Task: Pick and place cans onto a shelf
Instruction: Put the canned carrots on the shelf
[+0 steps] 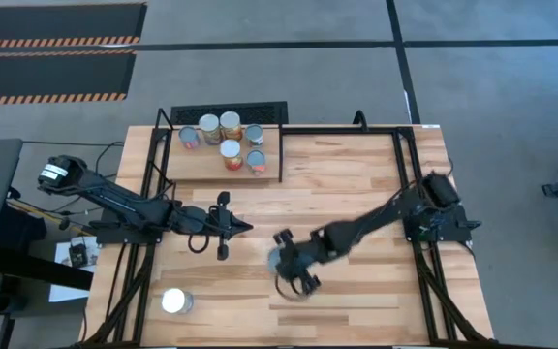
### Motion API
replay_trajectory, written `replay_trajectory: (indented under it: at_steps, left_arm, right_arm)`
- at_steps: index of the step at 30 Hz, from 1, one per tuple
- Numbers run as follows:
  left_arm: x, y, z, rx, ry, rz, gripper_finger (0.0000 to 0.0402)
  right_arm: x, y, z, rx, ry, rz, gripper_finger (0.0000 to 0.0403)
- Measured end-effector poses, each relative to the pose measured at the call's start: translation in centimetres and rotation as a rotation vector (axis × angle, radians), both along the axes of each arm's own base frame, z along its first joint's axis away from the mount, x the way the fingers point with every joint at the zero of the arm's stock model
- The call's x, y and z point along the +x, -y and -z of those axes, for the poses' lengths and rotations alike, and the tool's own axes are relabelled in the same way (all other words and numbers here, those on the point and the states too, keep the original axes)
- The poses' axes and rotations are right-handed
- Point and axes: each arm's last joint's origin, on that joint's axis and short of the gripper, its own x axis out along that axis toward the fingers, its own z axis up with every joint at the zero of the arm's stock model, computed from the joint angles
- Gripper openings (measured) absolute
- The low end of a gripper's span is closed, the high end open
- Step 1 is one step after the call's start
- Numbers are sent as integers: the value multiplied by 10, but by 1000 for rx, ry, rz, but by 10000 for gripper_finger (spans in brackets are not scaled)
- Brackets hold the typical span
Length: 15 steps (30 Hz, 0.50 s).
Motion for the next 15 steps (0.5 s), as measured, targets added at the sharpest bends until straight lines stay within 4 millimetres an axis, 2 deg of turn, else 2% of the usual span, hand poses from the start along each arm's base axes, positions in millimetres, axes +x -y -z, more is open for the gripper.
replay_trajectory:
  at_steps: [3,8,11,15]
  left_arm:
    - [0,0,0,-3,1,1,0]
    - [0,0,0,-6,1,-1,0]
    - [0,0,0,-11,2,-2,0]
    - [0,0,0,-9,-3,-2,0]
  right_arm:
    - [11,41,2,-10,0,100,6]
    - [23,102,25,-39,-59,219,16]
    - [25,122,30,-34,-71,234,16]
    - [28,134,27,-15,-39,233,15]
